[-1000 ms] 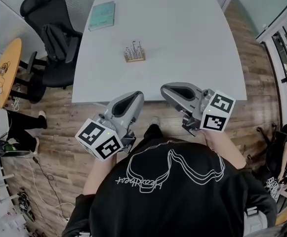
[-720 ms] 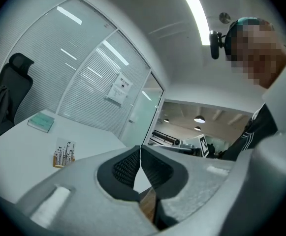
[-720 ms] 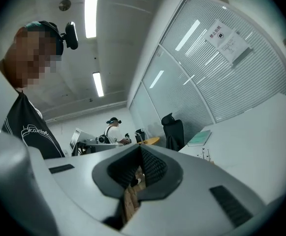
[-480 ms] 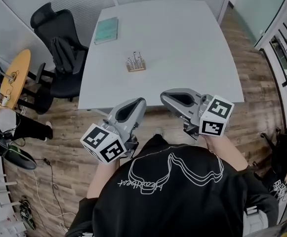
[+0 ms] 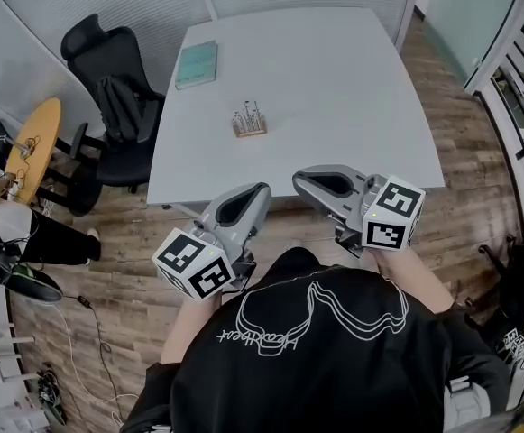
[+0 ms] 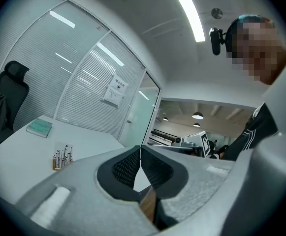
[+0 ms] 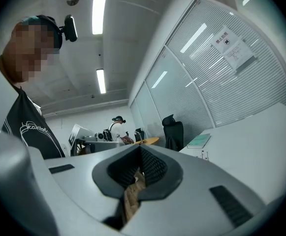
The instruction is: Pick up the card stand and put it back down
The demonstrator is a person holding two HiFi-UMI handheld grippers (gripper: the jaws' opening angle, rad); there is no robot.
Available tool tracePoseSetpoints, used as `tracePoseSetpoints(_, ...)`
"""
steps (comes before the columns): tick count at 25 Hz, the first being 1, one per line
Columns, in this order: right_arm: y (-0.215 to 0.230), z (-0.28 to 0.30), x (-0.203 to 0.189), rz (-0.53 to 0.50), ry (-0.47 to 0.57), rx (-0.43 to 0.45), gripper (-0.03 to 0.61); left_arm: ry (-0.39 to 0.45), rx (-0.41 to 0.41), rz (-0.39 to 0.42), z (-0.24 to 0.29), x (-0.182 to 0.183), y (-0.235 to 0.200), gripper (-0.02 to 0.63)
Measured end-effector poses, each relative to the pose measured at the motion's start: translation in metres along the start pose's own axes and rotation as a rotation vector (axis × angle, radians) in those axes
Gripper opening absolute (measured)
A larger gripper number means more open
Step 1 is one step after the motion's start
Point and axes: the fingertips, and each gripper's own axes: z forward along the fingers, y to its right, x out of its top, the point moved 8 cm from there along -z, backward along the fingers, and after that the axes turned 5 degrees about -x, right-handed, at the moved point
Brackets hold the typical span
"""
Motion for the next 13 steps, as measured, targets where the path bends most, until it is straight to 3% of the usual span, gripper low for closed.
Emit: tracePoseSetpoints(13,-0.001,-0.010,-0.008,-0.003,-0.009,-0.022,0.008,-0.025,0.020,0.029,0.006,-0.008,0.015,0.018)
